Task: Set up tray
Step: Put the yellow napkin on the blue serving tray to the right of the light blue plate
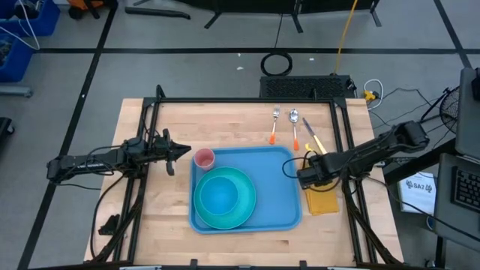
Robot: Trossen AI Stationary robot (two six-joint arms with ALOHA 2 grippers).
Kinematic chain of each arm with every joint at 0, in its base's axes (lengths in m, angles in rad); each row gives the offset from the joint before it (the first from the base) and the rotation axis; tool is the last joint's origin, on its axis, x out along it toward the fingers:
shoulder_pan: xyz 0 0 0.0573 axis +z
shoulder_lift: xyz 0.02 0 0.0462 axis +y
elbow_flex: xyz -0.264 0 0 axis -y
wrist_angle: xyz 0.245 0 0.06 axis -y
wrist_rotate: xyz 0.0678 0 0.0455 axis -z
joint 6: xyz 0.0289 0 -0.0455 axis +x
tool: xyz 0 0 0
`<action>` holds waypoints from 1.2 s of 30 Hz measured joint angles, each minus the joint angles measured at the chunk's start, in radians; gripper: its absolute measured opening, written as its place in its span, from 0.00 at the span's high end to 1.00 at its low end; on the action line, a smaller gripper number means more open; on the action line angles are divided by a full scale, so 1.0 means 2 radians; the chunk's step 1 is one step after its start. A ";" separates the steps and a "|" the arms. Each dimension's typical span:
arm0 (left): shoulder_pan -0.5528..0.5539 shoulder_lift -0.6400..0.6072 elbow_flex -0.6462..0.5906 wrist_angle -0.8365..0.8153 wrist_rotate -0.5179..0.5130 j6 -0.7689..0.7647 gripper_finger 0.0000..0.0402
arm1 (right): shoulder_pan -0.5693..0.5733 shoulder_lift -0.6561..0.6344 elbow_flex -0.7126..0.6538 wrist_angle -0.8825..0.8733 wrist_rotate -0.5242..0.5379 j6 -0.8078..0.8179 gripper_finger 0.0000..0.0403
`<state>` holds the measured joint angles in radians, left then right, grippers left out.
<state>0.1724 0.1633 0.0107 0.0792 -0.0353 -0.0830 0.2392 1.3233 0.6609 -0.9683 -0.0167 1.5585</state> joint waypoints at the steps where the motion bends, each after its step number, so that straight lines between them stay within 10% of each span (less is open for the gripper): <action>1: 0.000 0.000 0.000 0.000 0.000 0.000 0.94 | 0.000 0.006 0.000 0.008 -0.004 -0.002 1.00; 12: 0.000 0.000 0.000 0.000 0.000 0.000 0.94 | -0.001 0.012 0.000 0.086 0.042 -0.017 1.00; 25: 0.000 0.000 0.000 0.000 0.000 0.000 0.94 | 0.029 -0.067 0.020 -0.088 0.101 0.064 1.00; 36: 0.000 0.000 0.000 0.000 0.000 0.000 0.94 | 0.022 -0.076 -0.045 0.017 0.113 0.007 0.88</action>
<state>0.1722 0.1631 0.0109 0.0788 -0.0353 -0.0834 0.2837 1.1709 0.5702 -0.9348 0.2087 1.5731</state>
